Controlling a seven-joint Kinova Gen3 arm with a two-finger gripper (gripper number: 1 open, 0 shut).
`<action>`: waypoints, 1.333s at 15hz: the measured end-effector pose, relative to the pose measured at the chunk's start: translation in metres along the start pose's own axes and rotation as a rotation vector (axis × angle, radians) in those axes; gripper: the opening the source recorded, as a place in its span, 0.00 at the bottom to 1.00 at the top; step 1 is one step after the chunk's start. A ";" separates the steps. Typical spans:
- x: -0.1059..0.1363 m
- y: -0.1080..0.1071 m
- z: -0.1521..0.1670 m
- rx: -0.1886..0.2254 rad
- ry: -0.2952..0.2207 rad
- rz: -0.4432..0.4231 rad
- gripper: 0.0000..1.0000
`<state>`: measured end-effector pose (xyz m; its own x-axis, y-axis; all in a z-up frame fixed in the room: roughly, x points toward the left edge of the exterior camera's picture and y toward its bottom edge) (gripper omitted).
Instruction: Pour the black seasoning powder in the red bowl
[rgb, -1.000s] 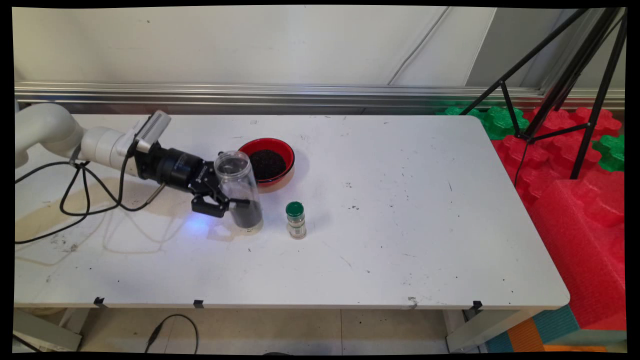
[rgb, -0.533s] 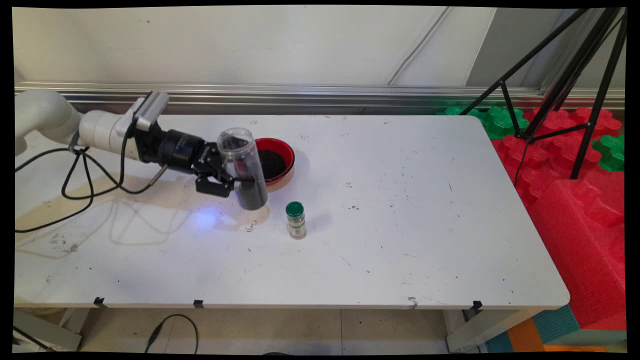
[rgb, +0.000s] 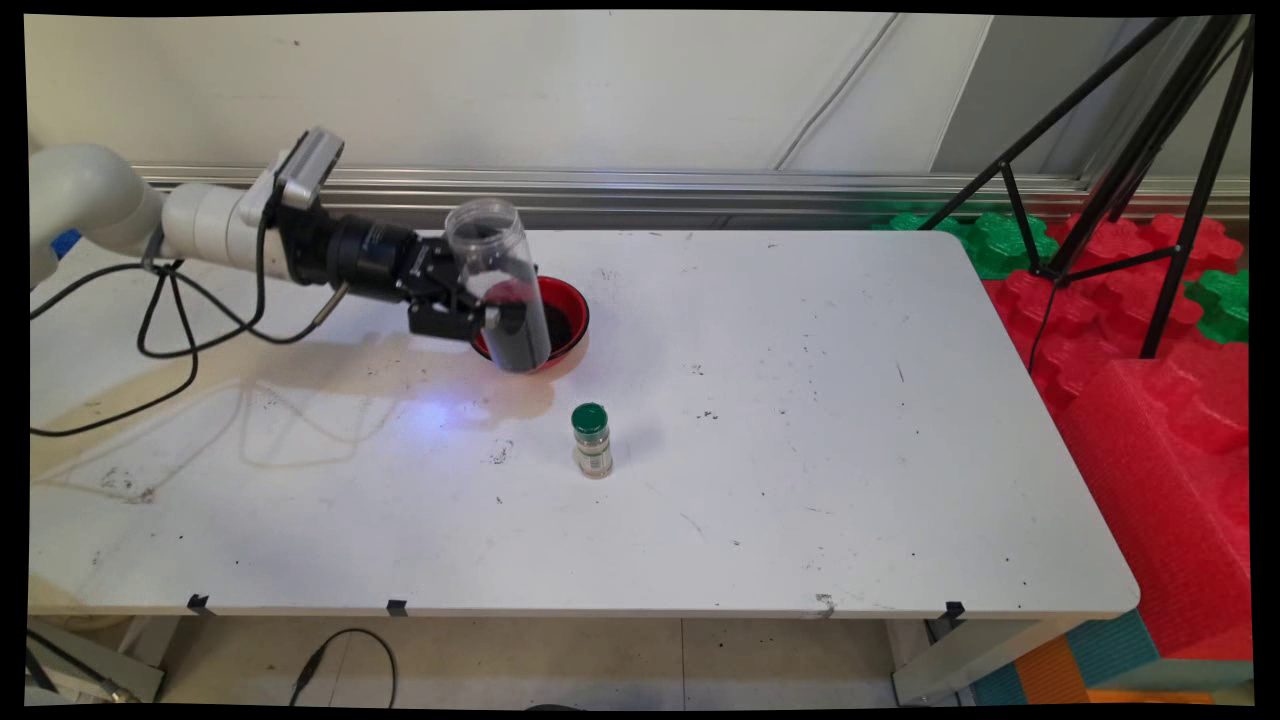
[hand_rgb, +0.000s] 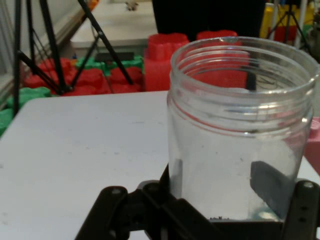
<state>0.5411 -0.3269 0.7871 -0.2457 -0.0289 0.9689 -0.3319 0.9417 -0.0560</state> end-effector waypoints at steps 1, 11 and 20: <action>0.003 -0.003 0.000 0.011 0.002 0.001 0.00; 0.029 -0.045 0.001 0.173 0.007 0.039 0.00; 0.041 -0.082 -0.002 0.306 -0.009 0.093 0.00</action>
<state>0.5604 -0.4050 0.8324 -0.2953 0.0486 0.9542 -0.5658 0.7959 -0.2156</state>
